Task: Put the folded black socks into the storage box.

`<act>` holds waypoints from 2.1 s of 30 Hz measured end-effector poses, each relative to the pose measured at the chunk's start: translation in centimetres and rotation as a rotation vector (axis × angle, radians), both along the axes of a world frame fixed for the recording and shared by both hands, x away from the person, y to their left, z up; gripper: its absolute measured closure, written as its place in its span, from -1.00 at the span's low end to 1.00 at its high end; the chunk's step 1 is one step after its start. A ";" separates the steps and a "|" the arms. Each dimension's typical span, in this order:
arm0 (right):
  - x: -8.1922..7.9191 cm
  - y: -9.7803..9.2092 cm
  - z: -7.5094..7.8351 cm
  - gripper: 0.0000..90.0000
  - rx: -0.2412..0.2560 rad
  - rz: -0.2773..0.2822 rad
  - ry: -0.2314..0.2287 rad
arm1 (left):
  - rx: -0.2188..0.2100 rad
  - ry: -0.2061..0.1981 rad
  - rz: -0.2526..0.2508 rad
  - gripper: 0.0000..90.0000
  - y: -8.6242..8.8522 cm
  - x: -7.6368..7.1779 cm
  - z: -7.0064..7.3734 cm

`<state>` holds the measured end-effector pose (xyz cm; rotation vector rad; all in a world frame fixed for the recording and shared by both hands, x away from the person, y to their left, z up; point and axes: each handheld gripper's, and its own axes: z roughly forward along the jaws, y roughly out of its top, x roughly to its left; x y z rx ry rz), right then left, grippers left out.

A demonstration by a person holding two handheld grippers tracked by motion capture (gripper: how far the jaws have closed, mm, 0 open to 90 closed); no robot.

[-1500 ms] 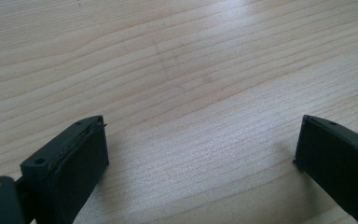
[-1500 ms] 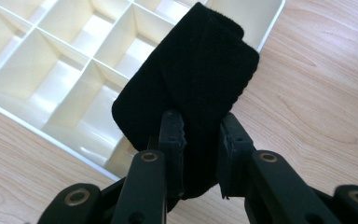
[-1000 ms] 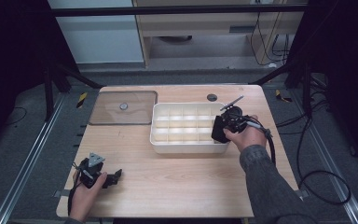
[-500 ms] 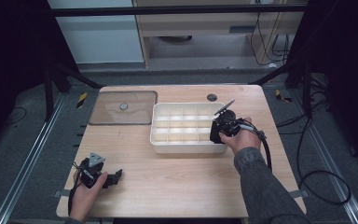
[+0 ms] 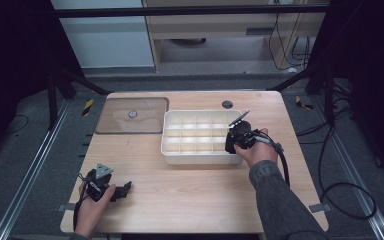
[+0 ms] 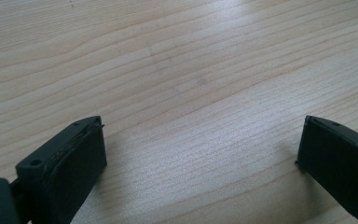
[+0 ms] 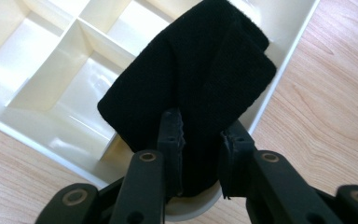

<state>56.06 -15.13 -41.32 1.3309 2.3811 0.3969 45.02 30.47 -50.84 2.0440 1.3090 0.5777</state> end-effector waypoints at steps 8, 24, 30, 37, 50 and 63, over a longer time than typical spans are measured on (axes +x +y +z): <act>-0.2 0.1 0.4 0.36 0.017 -0.005 -0.017 | 0.001 0.001 -0.001 -0.99 0.0 0.0 0.0; -0.8 0.0 1.4 -0.07 0.078 -0.017 -0.018 | 0.003 0.002 -0.003 -0.99 0.0 0.0 0.0; -1.1 -0.3 2.0 -0.12 0.096 -0.019 -0.026 | 0.003 0.002 -0.004 -0.99 0.0 0.0 0.0; -1.5 -1.0 3.1 -0.14 0.127 -0.024 -0.037 | 0.003 0.002 -0.004 -0.99 0.0 0.0 0.0; -1.3 -2.8 7.8 -0.16 0.182 -0.038 -0.083 | 0.002 -0.002 -0.004 -0.99 0.0 0.0 0.0; 0.2 -5.0 10.4 -0.23 0.226 -0.055 -0.054 | 0.003 0.001 -0.005 -0.99 0.0 0.0 0.0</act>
